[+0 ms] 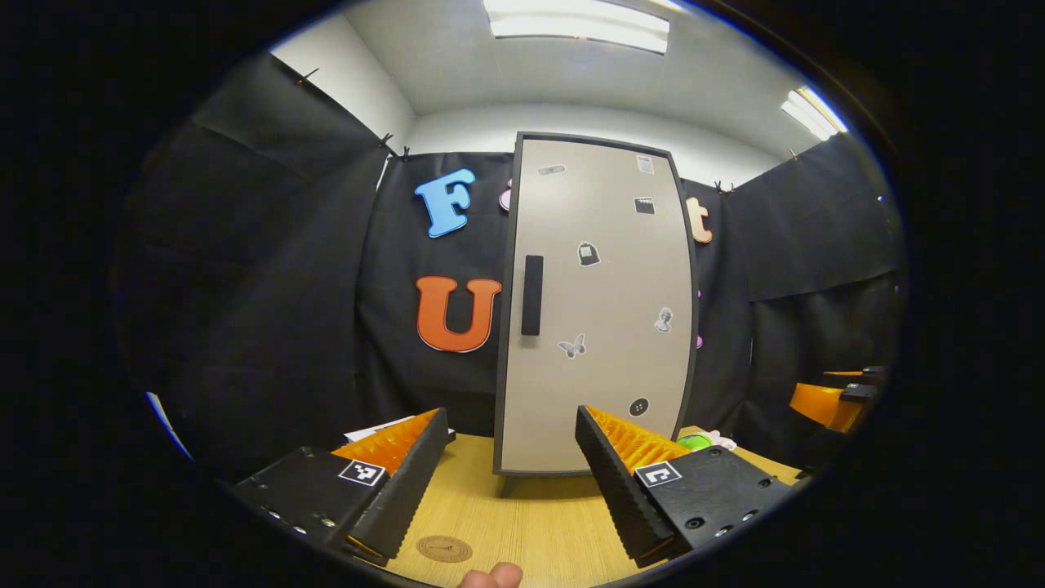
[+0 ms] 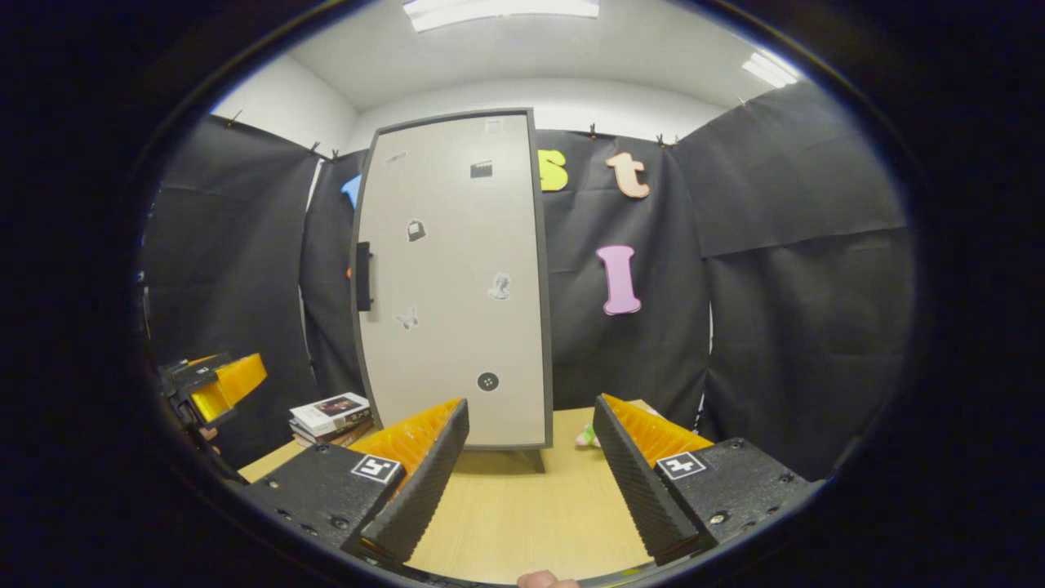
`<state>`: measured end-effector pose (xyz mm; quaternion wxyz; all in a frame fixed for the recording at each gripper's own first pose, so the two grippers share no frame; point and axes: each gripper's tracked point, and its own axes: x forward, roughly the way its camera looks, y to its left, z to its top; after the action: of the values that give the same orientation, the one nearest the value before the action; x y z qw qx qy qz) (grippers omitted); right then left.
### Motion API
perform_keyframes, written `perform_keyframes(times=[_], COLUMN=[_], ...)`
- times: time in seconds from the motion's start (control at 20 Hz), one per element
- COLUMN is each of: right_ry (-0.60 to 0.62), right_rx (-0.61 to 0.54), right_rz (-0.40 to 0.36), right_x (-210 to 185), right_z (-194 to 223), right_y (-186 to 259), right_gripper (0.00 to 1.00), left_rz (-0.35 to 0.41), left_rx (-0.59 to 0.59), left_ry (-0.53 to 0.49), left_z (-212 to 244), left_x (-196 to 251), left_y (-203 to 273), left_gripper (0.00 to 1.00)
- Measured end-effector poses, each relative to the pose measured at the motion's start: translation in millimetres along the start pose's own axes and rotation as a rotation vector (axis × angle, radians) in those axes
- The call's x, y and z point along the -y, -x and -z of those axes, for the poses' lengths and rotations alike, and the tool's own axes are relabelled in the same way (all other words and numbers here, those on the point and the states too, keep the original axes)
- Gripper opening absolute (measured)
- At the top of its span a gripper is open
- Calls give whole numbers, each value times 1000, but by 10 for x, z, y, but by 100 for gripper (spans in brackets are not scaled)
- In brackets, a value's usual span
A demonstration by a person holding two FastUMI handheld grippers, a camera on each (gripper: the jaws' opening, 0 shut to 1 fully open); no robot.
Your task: Open the cabinet door with the right hand, grasp the bottle in the cabinet with the left hand and place it on the coaster, then close the cabinet door with the right hand.
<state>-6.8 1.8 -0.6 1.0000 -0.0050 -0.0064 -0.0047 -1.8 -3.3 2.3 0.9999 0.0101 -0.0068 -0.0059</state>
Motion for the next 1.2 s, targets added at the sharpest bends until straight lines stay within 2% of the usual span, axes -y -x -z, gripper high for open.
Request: perform_keyframes(times=[0.4, 0.65, 0.7, 0.75, 0.8, 0.85, 0.95, 1.0, 1.15, 1.2], right_ry=[1, 16, 25, 35, 39, 39, 29, 29, 52, 51], right_rx=[8, 29, 33, 34, 34, 28, 31, 36, 69, 85], right_rz=[7, -27, -46, -72, -103, -137, -217, -246, -307, -325], right_x=[-7, -117, -168, -253, -354, -460, -701, -803, -1132, -1262], right_z=[-13, -106, -143, -172, -206, -232, -333, -403, -616, -697], right_y=[0, -52, -88, -140, -204, -270, -404, -488, -776, -904], right_gripper=[95, 95, 94, 99, 94, 99, 99, 95, 95, 99], left_rz=[4, 0, -1, -5, -9, -11, -13, -12, -13, -16], left_rx=[10, 14, 14, 16, 18, 19, 18, 16, 9, 6], left_ry=[-3, -5, -6, -9, -10, -9, -2, -2, -19, -26], left_z=[-42, -85, -86, -88, -105, -106, -101, -91, -57, -34], left_x=[2, -6, -12, -27, -36, -40, -43, -44, -58, -68], left_y=[-2, 62, 77, 98, 112, 134, 194, 227, 321, 358], left_gripper=[95, 95, 95, 95, 95, 95, 95, 95, 95, 95])
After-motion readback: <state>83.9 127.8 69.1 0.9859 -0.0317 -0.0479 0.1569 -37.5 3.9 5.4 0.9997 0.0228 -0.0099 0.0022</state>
